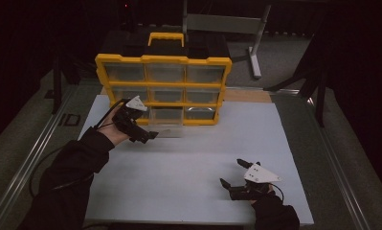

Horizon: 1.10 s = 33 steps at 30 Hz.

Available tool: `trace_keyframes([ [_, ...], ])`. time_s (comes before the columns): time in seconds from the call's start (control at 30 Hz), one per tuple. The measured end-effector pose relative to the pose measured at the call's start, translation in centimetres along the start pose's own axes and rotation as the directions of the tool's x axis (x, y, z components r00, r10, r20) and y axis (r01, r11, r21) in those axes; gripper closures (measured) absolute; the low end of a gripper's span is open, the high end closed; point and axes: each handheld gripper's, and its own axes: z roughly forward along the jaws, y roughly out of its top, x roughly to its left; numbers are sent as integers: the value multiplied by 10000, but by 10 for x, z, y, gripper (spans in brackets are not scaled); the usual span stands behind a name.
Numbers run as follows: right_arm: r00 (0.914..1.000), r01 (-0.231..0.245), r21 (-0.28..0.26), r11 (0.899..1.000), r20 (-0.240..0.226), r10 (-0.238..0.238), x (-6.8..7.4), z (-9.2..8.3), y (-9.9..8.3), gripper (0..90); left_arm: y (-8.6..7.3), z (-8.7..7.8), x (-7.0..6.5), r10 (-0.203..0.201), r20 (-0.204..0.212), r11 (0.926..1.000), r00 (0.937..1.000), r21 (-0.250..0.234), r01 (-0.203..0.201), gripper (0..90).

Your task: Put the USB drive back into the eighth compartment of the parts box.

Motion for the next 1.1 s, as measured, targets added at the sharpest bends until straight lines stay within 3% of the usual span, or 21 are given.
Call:
trace_keyframes([
  [0.5,10000,56,65,10000,-18,-56,0,1,0,85,-29,-9,-9,-224,35,9997,9997,-63,224,3],
  [1.1,10000,24,48,10000,-45,-24,1,2,1,85,-68,-8,-18,-588,137,9981,9982,-157,590,3],
])
